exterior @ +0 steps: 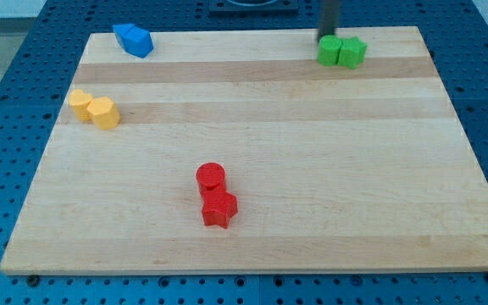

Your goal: Move green circle closer to the blue cube

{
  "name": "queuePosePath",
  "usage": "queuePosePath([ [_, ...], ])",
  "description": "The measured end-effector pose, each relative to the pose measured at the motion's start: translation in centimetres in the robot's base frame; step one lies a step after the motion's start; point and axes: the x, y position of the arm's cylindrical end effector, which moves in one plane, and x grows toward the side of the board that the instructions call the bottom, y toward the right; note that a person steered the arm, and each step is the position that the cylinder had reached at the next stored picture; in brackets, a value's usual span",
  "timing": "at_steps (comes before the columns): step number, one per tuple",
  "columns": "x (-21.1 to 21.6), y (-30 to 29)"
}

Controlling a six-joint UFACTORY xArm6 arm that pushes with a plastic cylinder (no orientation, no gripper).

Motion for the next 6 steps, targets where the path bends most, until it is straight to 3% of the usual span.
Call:
queuePosePath([
  [1,2.5,0.0],
  [2,2.6,-6.6],
  [3,1.8,-17.3],
  [4,5.2,-16.2],
  [5,7.0,-21.3],
  [6,4.4,-26.8],
])
